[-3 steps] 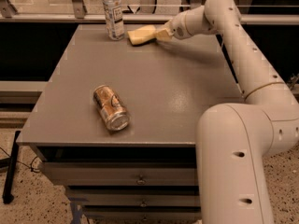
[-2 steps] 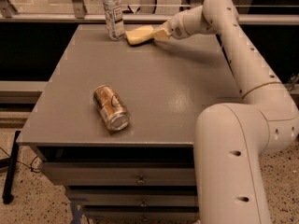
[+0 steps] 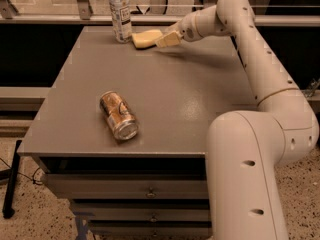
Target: Move sponge near blue plastic bottle
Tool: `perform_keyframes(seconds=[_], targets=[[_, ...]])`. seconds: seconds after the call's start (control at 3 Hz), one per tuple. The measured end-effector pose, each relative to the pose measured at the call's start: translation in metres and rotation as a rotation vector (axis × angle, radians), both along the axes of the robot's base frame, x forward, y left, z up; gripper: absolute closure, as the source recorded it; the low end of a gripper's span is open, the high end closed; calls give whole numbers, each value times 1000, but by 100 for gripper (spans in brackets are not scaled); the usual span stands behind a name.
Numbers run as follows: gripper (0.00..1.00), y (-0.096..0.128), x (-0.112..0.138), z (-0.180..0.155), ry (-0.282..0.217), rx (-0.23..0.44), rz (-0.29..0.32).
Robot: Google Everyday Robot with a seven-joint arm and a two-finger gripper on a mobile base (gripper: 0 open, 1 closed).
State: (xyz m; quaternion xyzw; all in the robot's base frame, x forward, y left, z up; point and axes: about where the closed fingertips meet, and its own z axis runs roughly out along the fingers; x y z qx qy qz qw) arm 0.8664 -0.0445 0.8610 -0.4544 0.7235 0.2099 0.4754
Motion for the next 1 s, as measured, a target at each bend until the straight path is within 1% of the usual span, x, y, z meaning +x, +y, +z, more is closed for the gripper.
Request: perform_keyframes(seconds=[0.33,0.67,1.0], targets=[[0,-11,-11,10,8,23,5],[0,-40,-26,28,3,36,-13],[0,-93,-51,52,-21,58,-39]])
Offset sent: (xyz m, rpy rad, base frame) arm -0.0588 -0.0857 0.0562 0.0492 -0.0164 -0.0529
